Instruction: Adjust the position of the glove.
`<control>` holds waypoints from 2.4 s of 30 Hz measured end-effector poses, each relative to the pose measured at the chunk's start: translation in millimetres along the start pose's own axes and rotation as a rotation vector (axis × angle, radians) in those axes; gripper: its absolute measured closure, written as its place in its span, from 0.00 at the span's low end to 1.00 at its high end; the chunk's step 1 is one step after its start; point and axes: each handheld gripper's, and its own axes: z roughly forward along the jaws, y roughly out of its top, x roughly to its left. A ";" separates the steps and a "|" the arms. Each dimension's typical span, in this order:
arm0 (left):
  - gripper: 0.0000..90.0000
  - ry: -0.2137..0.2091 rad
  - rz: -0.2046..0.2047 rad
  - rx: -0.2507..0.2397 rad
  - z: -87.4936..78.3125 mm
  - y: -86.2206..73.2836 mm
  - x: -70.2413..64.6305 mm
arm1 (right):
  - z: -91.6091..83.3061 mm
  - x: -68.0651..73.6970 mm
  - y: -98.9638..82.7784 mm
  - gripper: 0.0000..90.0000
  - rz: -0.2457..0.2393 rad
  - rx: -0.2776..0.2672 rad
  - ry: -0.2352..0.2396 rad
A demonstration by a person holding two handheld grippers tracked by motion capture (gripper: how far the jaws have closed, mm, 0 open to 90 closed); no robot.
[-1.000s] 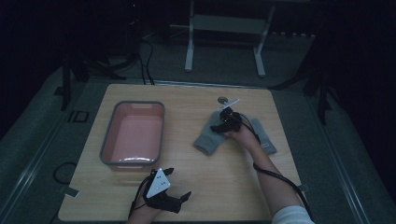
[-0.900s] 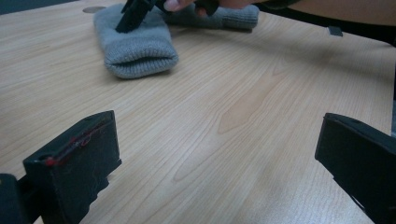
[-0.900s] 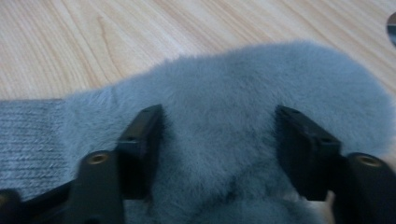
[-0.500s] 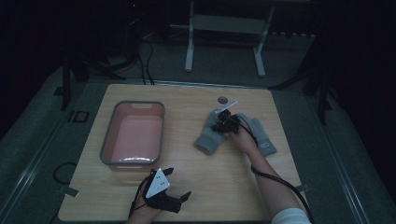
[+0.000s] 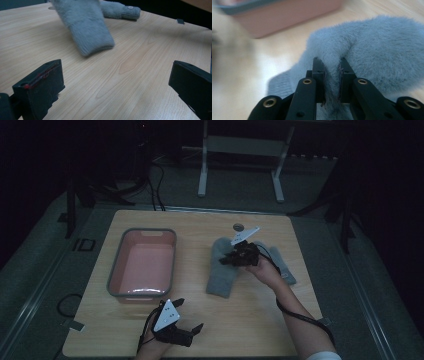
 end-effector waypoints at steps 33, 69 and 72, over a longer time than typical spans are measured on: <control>0.00 -0.032 -0.003 0.021 2.8 -1.6 -0.8 | 43.4 9.4 -35.4 0.33 -0.022 0.080 0.070; 0.00 -0.045 -0.021 0.021 5.9 -3.1 0.2 | -71.2 -72.6 -116.9 0.55 0.179 0.105 -0.381; 0.00 -0.046 -0.019 0.022 5.6 -3.2 0.0 | -63.2 -76.4 -124.9 0.54 0.181 0.140 -0.387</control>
